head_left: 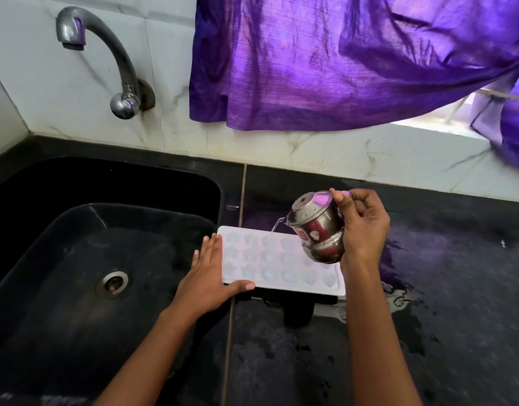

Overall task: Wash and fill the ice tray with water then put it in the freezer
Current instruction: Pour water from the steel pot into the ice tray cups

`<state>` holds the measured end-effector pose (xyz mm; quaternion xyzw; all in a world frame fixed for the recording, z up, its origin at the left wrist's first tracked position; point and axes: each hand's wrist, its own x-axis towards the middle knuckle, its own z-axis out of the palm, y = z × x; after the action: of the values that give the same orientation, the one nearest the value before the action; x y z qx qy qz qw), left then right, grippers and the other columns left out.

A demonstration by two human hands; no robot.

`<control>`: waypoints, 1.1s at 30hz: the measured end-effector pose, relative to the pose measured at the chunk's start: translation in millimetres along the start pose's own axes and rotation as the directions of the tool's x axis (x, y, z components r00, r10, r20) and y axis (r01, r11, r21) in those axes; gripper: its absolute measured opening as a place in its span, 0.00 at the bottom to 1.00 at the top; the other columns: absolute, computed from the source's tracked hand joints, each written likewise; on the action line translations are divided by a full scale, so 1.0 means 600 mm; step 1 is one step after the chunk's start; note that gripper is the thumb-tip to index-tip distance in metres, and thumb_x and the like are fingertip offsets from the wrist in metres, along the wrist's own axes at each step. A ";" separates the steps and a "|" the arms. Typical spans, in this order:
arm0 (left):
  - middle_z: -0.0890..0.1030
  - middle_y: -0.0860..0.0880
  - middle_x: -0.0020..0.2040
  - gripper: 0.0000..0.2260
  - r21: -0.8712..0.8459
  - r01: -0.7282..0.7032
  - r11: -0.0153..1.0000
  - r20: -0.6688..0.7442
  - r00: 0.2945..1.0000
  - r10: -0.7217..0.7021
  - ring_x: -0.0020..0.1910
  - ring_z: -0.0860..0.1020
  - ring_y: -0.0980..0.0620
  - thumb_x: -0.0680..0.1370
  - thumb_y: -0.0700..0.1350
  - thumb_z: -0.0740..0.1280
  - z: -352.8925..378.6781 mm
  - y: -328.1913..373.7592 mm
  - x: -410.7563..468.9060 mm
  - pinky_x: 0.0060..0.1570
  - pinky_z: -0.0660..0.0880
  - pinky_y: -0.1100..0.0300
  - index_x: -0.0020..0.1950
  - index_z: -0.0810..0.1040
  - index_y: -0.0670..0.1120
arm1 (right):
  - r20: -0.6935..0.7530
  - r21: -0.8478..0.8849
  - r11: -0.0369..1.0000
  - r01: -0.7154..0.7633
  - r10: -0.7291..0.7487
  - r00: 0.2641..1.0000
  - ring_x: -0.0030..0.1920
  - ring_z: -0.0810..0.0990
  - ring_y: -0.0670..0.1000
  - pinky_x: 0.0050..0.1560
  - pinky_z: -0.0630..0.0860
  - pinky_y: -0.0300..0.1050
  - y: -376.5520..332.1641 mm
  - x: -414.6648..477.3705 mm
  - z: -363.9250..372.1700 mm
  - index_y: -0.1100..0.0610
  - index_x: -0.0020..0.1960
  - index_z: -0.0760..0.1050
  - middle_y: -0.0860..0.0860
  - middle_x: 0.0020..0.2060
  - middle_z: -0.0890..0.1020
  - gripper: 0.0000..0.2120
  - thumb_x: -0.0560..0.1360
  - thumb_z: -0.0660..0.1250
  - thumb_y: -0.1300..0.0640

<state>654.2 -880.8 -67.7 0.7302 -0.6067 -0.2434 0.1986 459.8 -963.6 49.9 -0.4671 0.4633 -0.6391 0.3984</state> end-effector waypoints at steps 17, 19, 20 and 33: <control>0.37 0.49 0.77 0.54 -0.004 -0.007 1.000 -0.007 1.000 0.007 0.68 0.31 0.61 0.67 0.70 0.63 0.000 -0.001 0.001 0.70 0.36 0.58 0.76 0.35 0.45 | -0.022 0.025 1.000 -0.004 0.004 1.000 0.33 0.77 0.39 0.38 0.75 0.33 -0.003 0.004 -0.002 0.53 0.38 0.74 0.44 0.31 0.80 0.08 0.69 0.73 0.60; 0.37 0.49 0.77 0.52 -0.005 -0.013 1.000 -0.008 1.000 0.013 0.68 0.31 0.61 0.68 0.68 0.63 0.001 -0.002 0.001 0.70 0.36 0.58 0.76 0.35 0.45 | -0.034 0.034 0.999 -0.026 0.027 0.999 0.34 0.78 0.41 0.40 0.75 0.35 0.003 0.004 -0.004 0.53 0.38 0.74 0.46 0.32 0.80 0.08 0.69 0.73 0.60; 0.37 0.49 0.77 0.52 -0.005 -0.014 1.000 -0.002 1.000 0.014 0.68 0.31 0.61 0.68 0.68 0.63 0.001 -0.001 0.001 0.70 0.36 0.58 0.76 0.35 0.45 | -0.045 0.048 0.998 -0.042 0.044 0.998 0.35 0.78 0.42 0.41 0.76 0.36 0.006 0.005 -0.004 0.53 0.38 0.74 0.46 0.32 0.81 0.08 0.69 0.73 0.60; 0.36 0.49 0.77 0.51 0.007 0.013 1.000 0.005 1.000 -0.013 0.67 0.31 0.61 0.69 0.67 0.64 0.000 0.000 0.000 0.71 0.38 0.56 0.76 0.35 0.45 | 0.011 0.138 0.984 -0.113 0.112 0.994 0.40 0.80 0.47 0.41 0.76 0.35 0.016 0.001 0.020 0.55 0.38 0.73 0.52 0.37 0.81 0.07 0.69 0.72 0.61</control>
<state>653.9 -880.8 -67.7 0.7342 -0.6033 -0.2445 0.1930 472.2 -969.0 42.3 -0.4124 0.4427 -0.6455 0.4662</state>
